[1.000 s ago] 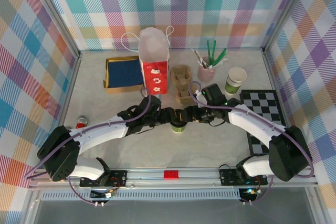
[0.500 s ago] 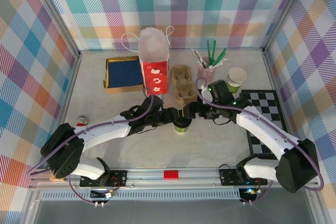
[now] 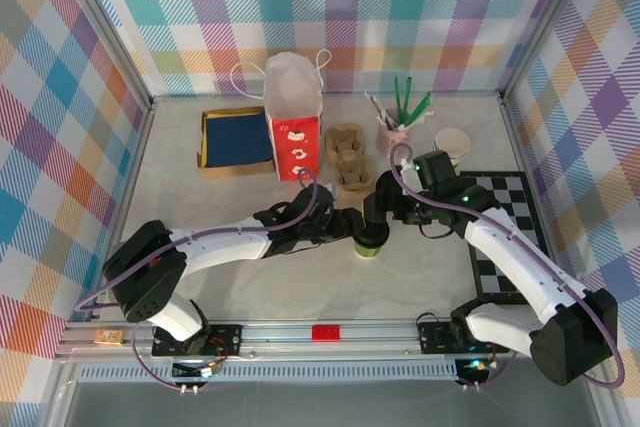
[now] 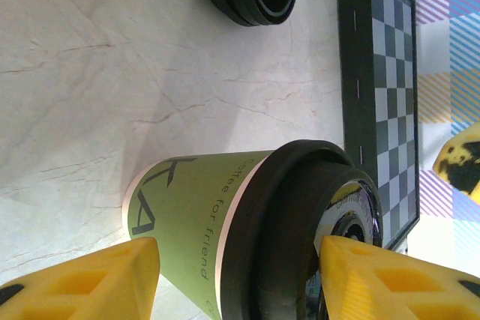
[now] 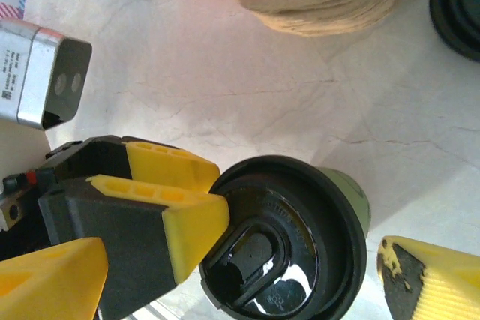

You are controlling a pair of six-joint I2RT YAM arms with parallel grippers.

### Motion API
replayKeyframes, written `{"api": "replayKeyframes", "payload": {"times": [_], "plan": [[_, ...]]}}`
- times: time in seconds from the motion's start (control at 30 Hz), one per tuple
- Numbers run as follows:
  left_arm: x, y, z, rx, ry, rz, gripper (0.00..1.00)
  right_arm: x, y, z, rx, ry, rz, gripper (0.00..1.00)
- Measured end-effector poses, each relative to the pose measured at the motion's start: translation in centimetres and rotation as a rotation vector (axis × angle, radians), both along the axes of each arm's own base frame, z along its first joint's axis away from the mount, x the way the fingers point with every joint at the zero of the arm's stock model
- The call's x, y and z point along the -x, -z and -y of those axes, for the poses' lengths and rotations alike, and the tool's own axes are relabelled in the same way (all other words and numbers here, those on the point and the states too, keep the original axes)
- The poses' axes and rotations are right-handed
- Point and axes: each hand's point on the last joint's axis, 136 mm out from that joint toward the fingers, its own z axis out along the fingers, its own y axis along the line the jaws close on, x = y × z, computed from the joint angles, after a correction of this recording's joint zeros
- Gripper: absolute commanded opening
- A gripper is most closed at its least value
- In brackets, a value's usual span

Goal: Pack the takeout coffee

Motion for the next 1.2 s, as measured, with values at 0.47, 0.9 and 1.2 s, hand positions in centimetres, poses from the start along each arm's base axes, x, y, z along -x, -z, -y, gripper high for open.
{"api": "replayKeyframes", "payload": {"times": [0.47,0.9,1.2], "plan": [[-1.3,-3.6,-2.0,-0.103,0.013,0.071,0.76,-3.7,-5.3,0.0,0.145,-0.128,0.193,0.82],[-2.8,-10.5,-17.4,-0.009,-0.301,0.191,0.76,-6.5,-5.2,-4.0,0.307,-0.491,0.326,0.70],[1.0,-4.9,-20.0,-0.081,-0.299,0.082,0.76,-9.4,-1.7,-7.9,0.471,-0.679,0.288,0.53]]}}
